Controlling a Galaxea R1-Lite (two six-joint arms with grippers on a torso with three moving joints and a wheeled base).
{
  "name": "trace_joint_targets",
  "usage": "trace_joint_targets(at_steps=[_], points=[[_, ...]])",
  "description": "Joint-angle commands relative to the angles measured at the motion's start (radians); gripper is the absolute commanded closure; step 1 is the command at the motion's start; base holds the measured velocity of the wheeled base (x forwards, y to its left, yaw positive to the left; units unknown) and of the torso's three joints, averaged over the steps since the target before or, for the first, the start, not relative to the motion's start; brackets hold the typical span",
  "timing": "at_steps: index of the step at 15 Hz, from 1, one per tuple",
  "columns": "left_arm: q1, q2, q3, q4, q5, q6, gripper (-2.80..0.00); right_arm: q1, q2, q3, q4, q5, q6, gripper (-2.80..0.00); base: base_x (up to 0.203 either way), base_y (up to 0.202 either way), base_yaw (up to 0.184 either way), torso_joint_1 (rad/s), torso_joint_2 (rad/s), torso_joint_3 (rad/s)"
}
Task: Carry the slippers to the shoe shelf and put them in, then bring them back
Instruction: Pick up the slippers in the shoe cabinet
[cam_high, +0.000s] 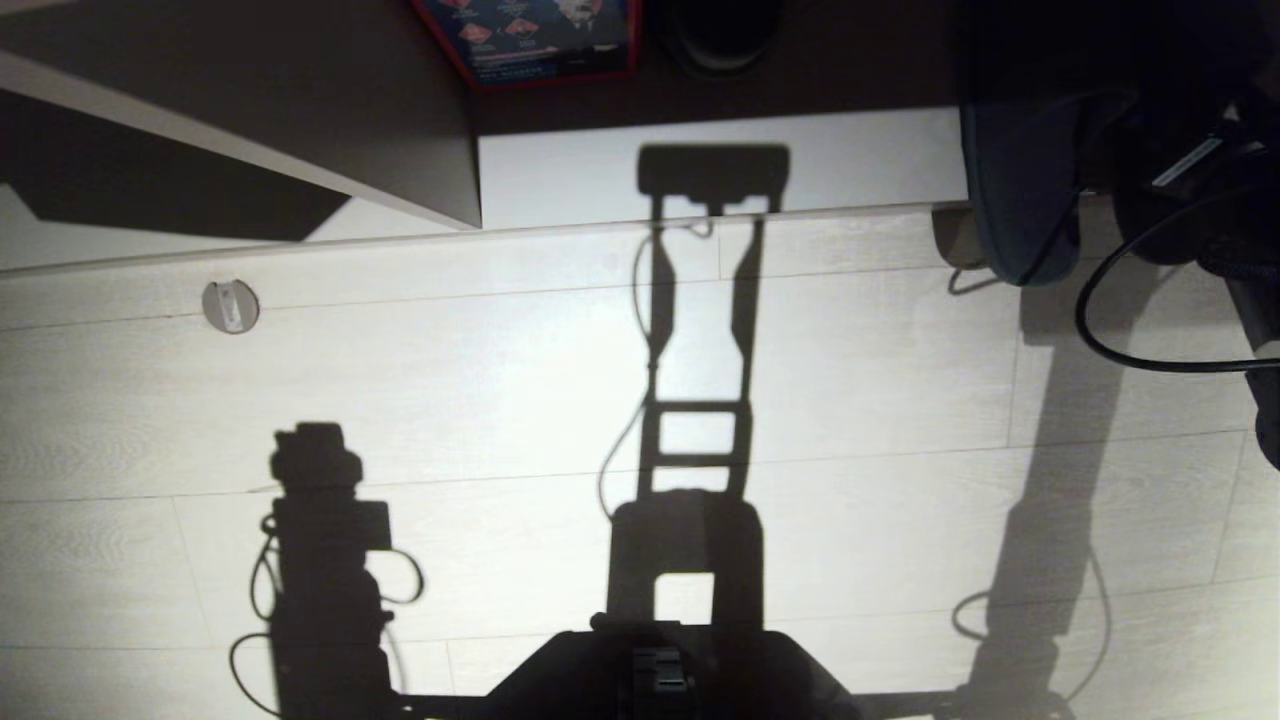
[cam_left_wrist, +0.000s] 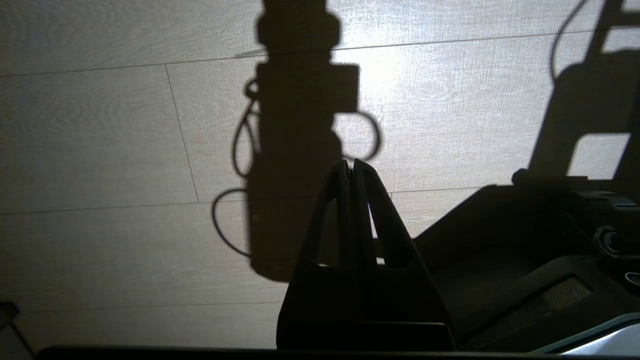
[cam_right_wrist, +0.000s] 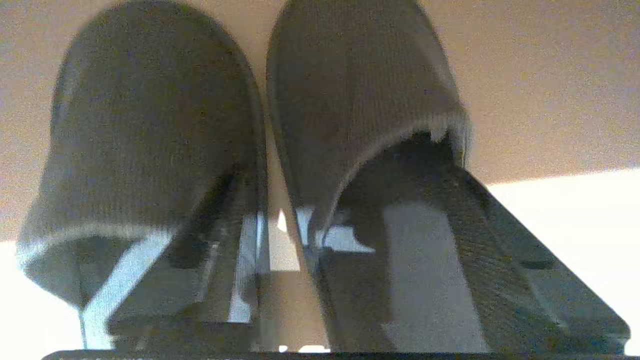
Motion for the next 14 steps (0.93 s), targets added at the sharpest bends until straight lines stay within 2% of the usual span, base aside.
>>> trace_joint_targets(at_steps=[1, 14], points=[[0.000, 0.000, 0.000, -0.002, 0.001, -0.001, 0.00, 0.020, 0.014, 0.028, -0.011, -0.003, 0.000, -2.80, 0.000, 0.000, 0.000, 0.000, 0.00, 0.000], [0.000, 0.000, 0.000, -0.002, 0.001, -0.001, 0.00, 0.020, 0.109, -0.035, -0.088, -0.008, -0.009, -2.80, 0.000, 0.000, 0.000, 0.000, 0.00, 0.000]])
